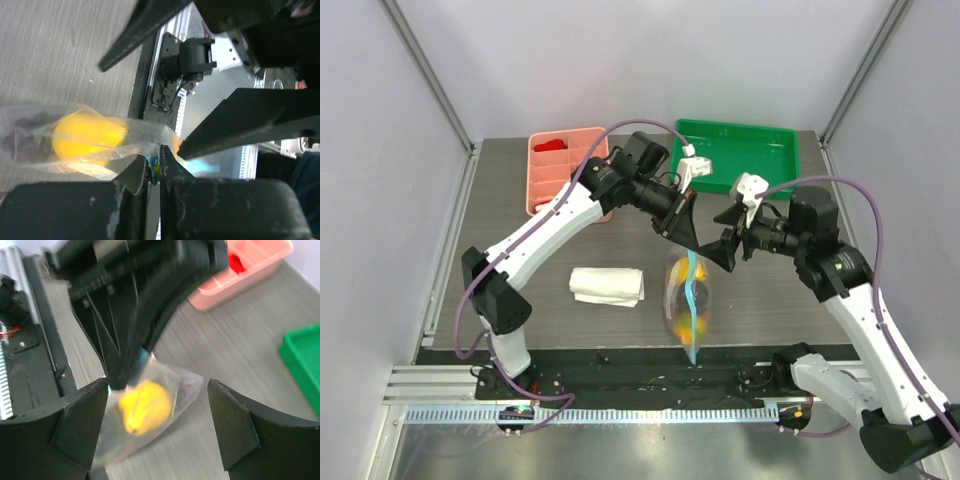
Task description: Open the zip-top bag and remove the fake food
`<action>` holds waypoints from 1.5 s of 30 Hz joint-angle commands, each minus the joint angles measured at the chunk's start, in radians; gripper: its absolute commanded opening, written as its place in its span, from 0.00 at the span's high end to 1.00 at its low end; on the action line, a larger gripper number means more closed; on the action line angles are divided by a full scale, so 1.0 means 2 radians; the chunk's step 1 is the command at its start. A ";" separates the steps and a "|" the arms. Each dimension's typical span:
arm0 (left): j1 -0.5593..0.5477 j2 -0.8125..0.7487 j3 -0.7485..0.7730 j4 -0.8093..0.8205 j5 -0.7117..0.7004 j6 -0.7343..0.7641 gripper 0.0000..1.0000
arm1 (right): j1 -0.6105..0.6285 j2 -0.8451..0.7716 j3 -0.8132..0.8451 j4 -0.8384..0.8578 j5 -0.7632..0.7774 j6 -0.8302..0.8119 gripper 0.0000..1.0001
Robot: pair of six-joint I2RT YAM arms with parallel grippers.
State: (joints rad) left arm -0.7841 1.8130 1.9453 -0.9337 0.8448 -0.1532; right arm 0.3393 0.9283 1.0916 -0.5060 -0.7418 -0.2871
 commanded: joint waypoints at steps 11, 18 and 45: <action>0.002 -0.042 -0.018 0.128 -0.018 -0.057 1.00 | 0.001 -0.151 -0.092 -0.127 0.169 0.061 0.11; 0.002 -0.011 0.011 0.154 0.000 -0.088 1.00 | 0.001 -0.127 -0.105 -0.109 0.176 0.078 0.08; 0.052 -0.014 -0.048 0.071 0.144 -0.005 1.00 | 0.073 -0.091 -0.170 0.108 0.193 -0.004 0.00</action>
State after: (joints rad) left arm -0.6788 1.8164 1.7908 -0.6426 1.0191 -0.3134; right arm 0.5213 0.6907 0.7025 -0.3172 -0.3061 -0.1215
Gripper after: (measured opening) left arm 0.043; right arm 0.996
